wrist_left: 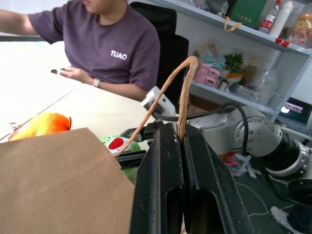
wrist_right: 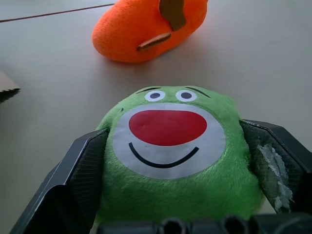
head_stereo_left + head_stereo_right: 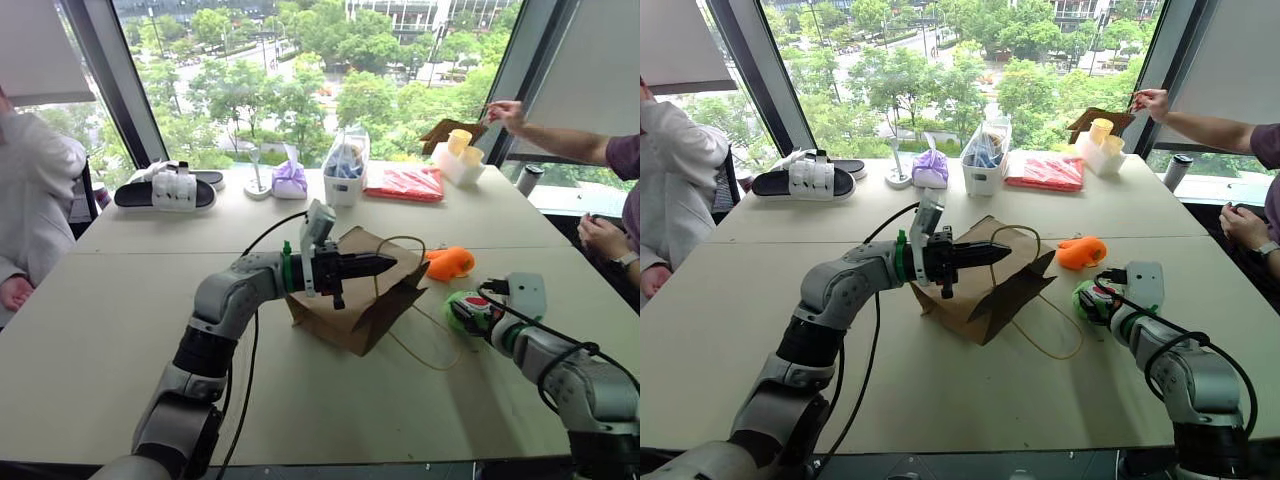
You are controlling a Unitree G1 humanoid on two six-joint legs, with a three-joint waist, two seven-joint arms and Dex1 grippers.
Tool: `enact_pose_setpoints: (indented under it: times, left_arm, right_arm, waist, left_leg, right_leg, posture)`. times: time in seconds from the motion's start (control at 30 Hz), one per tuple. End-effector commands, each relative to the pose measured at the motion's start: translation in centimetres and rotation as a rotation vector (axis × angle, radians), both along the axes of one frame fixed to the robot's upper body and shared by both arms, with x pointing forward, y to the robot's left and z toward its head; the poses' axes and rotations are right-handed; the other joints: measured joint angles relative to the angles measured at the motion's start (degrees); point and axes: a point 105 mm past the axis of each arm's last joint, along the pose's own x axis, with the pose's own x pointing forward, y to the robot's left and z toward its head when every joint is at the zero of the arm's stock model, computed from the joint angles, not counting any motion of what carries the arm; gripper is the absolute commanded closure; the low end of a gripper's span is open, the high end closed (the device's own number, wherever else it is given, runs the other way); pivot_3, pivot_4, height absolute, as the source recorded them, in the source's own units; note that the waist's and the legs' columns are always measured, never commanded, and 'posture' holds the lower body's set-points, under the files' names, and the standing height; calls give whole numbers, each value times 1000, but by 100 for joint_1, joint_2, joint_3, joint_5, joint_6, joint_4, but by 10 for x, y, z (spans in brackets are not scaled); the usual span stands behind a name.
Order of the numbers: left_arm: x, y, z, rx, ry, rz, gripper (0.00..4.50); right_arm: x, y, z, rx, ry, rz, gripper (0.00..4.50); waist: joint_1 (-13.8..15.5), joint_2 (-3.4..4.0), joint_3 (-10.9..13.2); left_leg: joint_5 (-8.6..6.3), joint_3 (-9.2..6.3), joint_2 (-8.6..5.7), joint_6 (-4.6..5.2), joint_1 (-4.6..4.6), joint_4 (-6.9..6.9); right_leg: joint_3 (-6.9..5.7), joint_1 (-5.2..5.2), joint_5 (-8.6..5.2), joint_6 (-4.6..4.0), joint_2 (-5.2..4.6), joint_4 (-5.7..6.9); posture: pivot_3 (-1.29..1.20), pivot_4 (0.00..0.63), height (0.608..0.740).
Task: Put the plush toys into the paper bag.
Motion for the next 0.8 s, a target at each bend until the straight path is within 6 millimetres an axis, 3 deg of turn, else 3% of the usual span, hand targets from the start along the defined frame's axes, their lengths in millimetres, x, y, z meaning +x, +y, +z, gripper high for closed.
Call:
enact_pose_setpoints:
  times: [0.03,0.07,0.27,0.33,0.4,0.47,0.53,0.67,0.73,0.8]
  left_arm:
    - [-3,-2,13,-20,-71,-2,4500]
    - [-3,-2,13,-20,-74,1,4500]
    - [0,0,15,-25,-76,11,4500]
    - [0,0,15,-24,-75,10,4500]
    - [0,-1,15,-24,-76,7,4500]
    - [1,0,15,-23,-76,6,4500]
    - [2,0,17,-24,-76,4,4500]
    - [3,0,21,-41,-69,-7,4500]
    - [2,-3,24,-55,-66,-27,4500]
    - [2,-4,25,-58,-65,-35,4500]
  right_arm:
    - [-1,-6,-9,-20,40,-37,517]
    - [-1,-6,-10,-23,42,-36,803]
    - [-5,-5,-10,-17,31,-23,3746]
    - [-5,-5,-4,-1,-3,-14,4477]
    - [-1,-9,27,-28,-166,-3,4477]
    - [-3,1,62,-8,-316,87,4477]
    - [-17,21,88,33,-390,253,4477]
    - [-47,44,91,-1,-309,466,4477]
    - [-63,71,89,49,-279,607,4477]
    - [-69,84,89,93,-275,661,4477]
  waist:
    - [2,0,0]
    - [1,0,0]
    - [2,-1,-1]
    - [4,-2,-1]
    - [3,-2,-1]
    - [-4,4,2]
    - [-5,7,3]
    - [-2,4,2]
    - [4,-4,2]
    - [-13,-3,2]
  left_leg:
    - [0,-1,0,0,1,0]
    - [0,-1,0,0,1,0]
    - [0,-1,-1,0,3,3]
    - [0,-2,-1,0,3,2]
    - [0,-2,-1,0,2,2]
    - [0,-1,-2,0,1,2]
    - [0,0,-3,0,-2,1]
    - [0,-4,2,1,0,-1]
    - [-1,-8,2,2,1,-1]
    - [-1,-6,3,2,0,2]
  right_leg:
    - [-1,1,0,0,0,0]
    - [-1,2,0,0,0,0]
    - [-1,6,0,0,0,0]
    - [-1,6,0,0,0,0]
    - [-2,6,0,1,0,0]
    - [-1,3,0,1,0,0]
    - [0,-1,0,1,0,1]
    - [-5,2,0,2,4,-2]
    - [-7,7,-1,2,4,-5]
    - [-6,7,-1,2,3,-4]
  posture:
    - [0,150,740]
    - [0,150,740]
    - [0,150,740]
    - [0,150,740]
    - [0,150,740]
    - [0,150,740]
    - [0,150,740]
    - [0,150,740]
    - [0,150,740]
    - [0,150,740]
